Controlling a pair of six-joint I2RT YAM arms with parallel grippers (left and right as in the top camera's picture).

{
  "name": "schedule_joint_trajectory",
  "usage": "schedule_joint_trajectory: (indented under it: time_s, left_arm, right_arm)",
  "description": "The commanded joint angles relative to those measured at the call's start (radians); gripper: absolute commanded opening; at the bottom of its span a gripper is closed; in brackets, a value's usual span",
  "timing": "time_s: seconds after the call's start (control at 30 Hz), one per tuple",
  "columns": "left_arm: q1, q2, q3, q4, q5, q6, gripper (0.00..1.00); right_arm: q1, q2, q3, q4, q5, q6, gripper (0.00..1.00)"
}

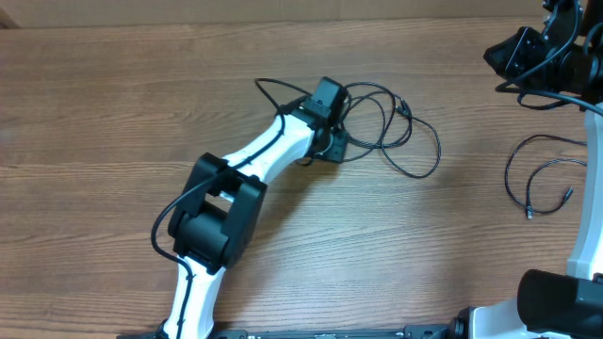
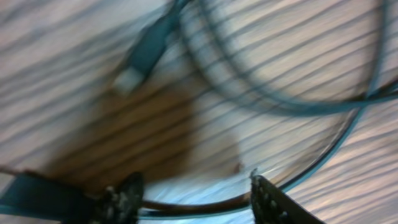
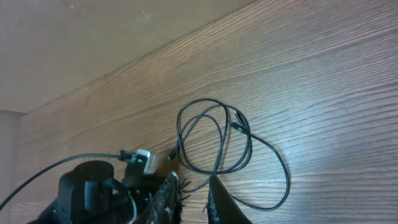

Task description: Untangle cables

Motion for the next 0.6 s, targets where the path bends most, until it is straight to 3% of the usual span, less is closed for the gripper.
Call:
schedule_joint_trajectory:
  time_s: [0.0, 0.13, 0.33, 0.57]
  left_arm:
    - [0.054, 0.027, -0.024, -0.111, -0.059, 0.007, 0.46]
    - [0.109, 0.027, -0.024, -0.248, -0.057, 0.001, 0.39]
    - [0.209, 0.027, -0.024, -0.427, -0.05, -0.02, 0.39]
    - [0.292, -0.007, -0.024, -0.502, -0.04, -0.065, 0.4]
  right_arm:
    - [0.004, -0.01, 0.006, 0.005, 0.009, -0.001, 0.13]
    - [0.004, -0.01, 0.006, 0.006, 0.01, -0.001, 0.14]
    - [0.004, -0.01, 0.006, 0.006, 0.01, -0.001, 0.14]
    - [0.005, 0.018, 0.006, -0.004, 0.011, 0.0, 0.14]
